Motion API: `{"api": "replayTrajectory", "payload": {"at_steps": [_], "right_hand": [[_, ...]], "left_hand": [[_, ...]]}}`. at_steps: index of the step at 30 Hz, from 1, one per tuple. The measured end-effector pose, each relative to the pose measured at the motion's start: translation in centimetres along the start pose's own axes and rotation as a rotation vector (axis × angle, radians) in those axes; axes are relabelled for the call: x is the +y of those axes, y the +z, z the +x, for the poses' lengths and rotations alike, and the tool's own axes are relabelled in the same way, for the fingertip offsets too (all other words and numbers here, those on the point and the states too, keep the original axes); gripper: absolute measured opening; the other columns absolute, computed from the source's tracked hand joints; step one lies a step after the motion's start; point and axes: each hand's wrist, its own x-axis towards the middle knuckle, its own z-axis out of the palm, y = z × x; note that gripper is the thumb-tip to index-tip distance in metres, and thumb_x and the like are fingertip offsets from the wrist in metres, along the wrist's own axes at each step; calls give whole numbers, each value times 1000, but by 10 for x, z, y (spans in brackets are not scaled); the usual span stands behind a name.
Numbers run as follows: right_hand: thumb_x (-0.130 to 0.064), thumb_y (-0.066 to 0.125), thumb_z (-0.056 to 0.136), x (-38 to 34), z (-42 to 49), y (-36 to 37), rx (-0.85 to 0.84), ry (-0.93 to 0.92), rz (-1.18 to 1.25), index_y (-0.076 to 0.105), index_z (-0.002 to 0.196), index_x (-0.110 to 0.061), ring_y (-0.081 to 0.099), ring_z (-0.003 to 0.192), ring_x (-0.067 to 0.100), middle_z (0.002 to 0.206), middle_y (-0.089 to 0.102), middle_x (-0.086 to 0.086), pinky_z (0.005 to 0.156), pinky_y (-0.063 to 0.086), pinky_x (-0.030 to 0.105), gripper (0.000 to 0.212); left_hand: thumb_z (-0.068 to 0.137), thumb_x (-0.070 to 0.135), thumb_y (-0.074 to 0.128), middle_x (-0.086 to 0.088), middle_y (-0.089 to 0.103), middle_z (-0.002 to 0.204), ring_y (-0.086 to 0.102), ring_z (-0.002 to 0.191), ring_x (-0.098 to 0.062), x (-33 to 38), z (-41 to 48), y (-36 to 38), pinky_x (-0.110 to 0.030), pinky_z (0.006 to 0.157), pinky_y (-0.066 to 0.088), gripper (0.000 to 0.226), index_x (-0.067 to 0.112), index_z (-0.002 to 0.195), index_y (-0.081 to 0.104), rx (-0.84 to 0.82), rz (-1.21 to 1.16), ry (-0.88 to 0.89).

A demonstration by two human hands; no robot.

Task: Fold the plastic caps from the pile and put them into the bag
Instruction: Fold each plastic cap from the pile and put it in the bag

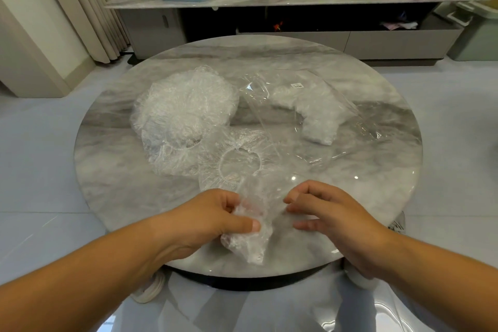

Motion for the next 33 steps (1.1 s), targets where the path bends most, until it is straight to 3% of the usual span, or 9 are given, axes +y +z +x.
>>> {"api": "replayTrajectory", "payload": {"at_steps": [4, 9, 11, 14, 19, 22, 25, 27, 33], "right_hand": [[-48, 70, 74, -5, 0, 4, -129, -36, 157, 80, 86, -18, 67, 105, 18, 107, 75, 2, 92, 54, 34, 34], [-58, 58, 81, -9, 2, 13, -170, -105, 89, 81, 91, -16, 65, 115, 20, 115, 73, 1, 100, 50, 40, 49], [-61, 52, 83, -10, 2, 18, -175, -145, 3, 81, 97, -20, 64, 117, 13, 119, 70, -6, 101, 49, 37, 52], [-51, 47, 90, -8, 3, 23, -162, -158, -67, 81, 103, -23, 64, 113, 5, 115, 68, -10, 94, 47, 27, 46], [-56, 45, 97, -6, 3, 22, -139, -159, -88, 76, 109, -19, 63, 110, -1, 111, 68, -13, 90, 46, 18, 50], [-55, 48, 92, -4, 1, 19, -138, -244, -135, 76, 111, -22, 63, 109, 7, 110, 64, -3, 90, 47, 15, 47], [-58, 47, 88, 0, -2, 18, -156, -337, -197, 75, 114, -25, 62, 109, 15, 109, 63, 3, 97, 47, 25, 50], [-56, 48, 91, 3, -4, 17, -185, -380, -247, 73, 118, -27, 60, 114, 16, 112, 64, -3, 100, 45, 27, 47], [-55, 42, 95, 13, -4, 17, -197, -459, -498, 67, 125, -36, 51, 129, 6, 124, 60, -24, 103, 36, 14, 43]], "left_hand": [[82, -10, 72, -9, 77, 89, 75, 80, -16, 1, -3, 2, -22, 63, 57, 21, 5, 97, 74, 5, -153, 6], [86, -9, 69, -11, 75, 90, 74, 85, -19, 2, -2, 2, -28, 70, 57, 23, 12, 88, 78, -54, -159, 26], [88, -7, 67, -6, 75, 86, 72, 83, -15, 2, -3, 2, -25, 70, 55, 21, 11, 94, 76, -64, -129, 27], [90, -9, 64, -6, 77, 96, 74, 92, -15, 2, -6, 4, -24, 73, 56, 26, 8, 108, 72, -90, -137, 24], [90, 4, 68, -15, 72, 120, 70, 109, -27, 2, -5, 0, -38, 84, 59, 37, 7, 126, 65, -134, -260, -52], [91, 8, 66, -13, 72, 120, 71, 108, -27, 3, -6, -3, -41, 88, 60, 33, 9, 124, 67, -146, -319, -104], [94, 2, 63, -14, 73, 118, 71, 108, -28, -1, -5, -4, -51, 96, 55, 30, 9, 122, 67, -67, -287, -130], [95, 3, 62, -13, 73, 117, 71, 108, -29, -2, -5, -3, -54, 94, 56, 29, 9, 124, 65, -33, -250, -142], [96, 6, 64, -11, 73, 117, 70, 110, -30, 2, -10, 3, -60, 90, 55, 24, 7, 119, 67, -68, -262, -146]]}}
